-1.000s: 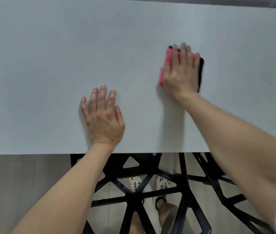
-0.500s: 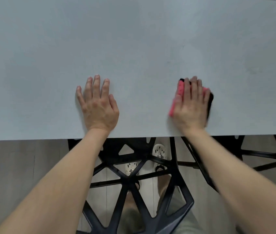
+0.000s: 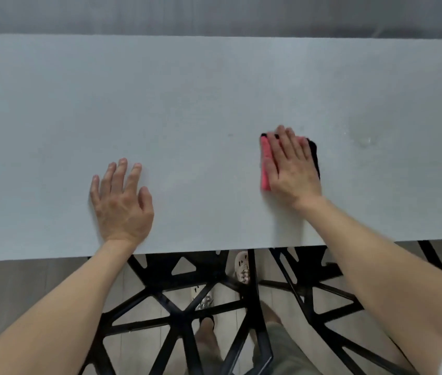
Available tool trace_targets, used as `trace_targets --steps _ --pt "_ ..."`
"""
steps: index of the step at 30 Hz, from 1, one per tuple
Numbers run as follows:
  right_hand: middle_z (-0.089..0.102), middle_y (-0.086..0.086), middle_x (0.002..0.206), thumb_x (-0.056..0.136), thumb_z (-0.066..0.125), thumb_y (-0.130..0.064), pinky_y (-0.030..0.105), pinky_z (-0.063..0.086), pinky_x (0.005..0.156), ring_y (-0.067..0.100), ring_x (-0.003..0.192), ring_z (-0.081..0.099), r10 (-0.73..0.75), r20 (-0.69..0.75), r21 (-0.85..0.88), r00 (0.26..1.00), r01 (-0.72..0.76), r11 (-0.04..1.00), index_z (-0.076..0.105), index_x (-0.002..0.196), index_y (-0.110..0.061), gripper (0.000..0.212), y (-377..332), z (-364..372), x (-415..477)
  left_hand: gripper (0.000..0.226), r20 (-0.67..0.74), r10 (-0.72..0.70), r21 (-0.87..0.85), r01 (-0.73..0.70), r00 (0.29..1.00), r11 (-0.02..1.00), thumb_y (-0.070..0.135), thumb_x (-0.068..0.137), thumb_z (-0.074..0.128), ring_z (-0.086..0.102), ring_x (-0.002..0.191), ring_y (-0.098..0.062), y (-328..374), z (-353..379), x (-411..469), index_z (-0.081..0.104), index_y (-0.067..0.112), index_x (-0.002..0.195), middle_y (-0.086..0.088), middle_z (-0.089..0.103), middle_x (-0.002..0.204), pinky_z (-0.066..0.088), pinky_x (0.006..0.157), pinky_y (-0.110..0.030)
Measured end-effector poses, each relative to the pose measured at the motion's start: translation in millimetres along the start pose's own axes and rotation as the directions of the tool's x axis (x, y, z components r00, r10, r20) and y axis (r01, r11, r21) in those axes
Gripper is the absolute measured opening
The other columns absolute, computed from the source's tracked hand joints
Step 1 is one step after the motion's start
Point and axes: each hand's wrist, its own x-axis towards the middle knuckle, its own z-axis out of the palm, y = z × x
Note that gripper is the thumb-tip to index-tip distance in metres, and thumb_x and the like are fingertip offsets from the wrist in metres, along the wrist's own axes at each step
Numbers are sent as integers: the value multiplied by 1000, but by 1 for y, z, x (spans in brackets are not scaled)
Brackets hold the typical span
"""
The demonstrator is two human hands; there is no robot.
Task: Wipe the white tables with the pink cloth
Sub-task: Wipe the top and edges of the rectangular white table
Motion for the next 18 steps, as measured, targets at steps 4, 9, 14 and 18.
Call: trace_targets --steps 4,9,14,18 --pt "10 19 180 111 15 -46 52 0 136 33 168 6 191 -68 69 979 -186 980 18 173 -12 71 -69 6 71 53 -6 0 21 0 1000 1000 41 104 47 42 153 -34 -4 2 5 56 21 152 -8 50 163 26 127 -56" --pt "7 7 183 114 23 -48 45 -6 136 23 169 1 -379 59 77 924 374 924 16 174 -19 67 -115 11 53 43 -77 -257 -159 243 963 957 37 103 47 57 120 -37 33 -5 39 67 16 135 -9 68 129 42 106 -52" --pt "6 2 183 112 21 -54 40 -9 135 18 169 0 -141 2 19 990 140 990 15 175 -25 69 20 -13 94 52 -74 -70 -161 58 995 985 40 103 52 50 143 -36 119 22 89 58 15 149 -10 59 150 32 122 -52" --pt "4 5 183 112 15 -52 45 -7 136 19 169 -1 90 -47 25 995 -89 996 12 175 -23 70 57 -26 141 62 14 15 -82 -14 1000 997 51 108 41 28 162 -31 159 41 111 42 25 165 -8 38 172 15 133 -57"
